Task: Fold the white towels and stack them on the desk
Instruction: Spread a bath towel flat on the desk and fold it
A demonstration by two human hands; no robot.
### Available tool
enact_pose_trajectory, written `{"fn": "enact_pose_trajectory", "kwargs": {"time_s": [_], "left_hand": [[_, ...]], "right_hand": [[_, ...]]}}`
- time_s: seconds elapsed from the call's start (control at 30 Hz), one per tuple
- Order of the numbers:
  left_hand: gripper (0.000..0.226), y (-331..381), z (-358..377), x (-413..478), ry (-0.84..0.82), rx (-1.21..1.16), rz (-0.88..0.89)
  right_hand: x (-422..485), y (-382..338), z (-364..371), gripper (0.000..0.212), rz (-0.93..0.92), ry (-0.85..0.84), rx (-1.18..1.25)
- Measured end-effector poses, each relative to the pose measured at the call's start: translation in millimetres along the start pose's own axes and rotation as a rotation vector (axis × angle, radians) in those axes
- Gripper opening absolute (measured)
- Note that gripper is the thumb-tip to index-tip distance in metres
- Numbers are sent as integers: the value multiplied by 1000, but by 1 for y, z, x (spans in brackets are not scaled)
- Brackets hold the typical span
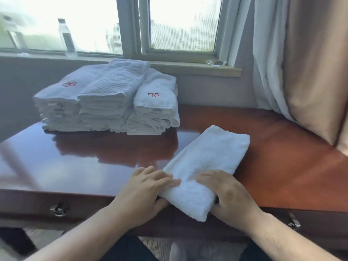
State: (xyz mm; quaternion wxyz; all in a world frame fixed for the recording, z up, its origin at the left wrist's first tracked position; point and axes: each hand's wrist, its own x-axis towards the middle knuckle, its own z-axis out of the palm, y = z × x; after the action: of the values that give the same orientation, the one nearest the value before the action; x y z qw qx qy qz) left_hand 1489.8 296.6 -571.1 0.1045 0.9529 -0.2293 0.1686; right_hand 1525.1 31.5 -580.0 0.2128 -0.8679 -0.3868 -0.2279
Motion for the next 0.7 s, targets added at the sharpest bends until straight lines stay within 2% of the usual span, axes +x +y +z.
{"fn": "enact_pose_trajectory", "kwargs": {"time_s": [0.17, 0.27, 0.3, 0.37, 0.43, 0.5, 0.57, 0.63, 0.7], "left_hand": [[31, -8, -36, 26, 11, -16, 6], [31, -12, -67, 43, 85, -35, -2], [35, -13, -78, 48, 109, -33, -6], [41, -15, -104, 58, 188, -48, -43], [44, -15, -133, 73, 300, -200, -147], [37, -16, -163, 92, 449, -387, -245], [60, -18, -186, 105, 558, -549, -263], [74, -26, -192, 110, 551, -797, -217], [83, -35, -184, 108, 427, -1028, -176]], "right_hand": [[27, 8, -17, 42, 119, -57, 161], [48, 8, -28, 23, 191, -141, 255], [55, 8, -32, 18, 206, -133, 283], [73, 7, -41, 22, 204, -54, 318], [99, 1, -55, 21, 244, 13, 344], [132, -5, -71, 7, 291, 43, 481], [163, -13, -86, 6, 319, 78, 612], [188, -20, -97, 11, 342, 139, 730], [209, -24, -103, 17, 353, 192, 893]]}}
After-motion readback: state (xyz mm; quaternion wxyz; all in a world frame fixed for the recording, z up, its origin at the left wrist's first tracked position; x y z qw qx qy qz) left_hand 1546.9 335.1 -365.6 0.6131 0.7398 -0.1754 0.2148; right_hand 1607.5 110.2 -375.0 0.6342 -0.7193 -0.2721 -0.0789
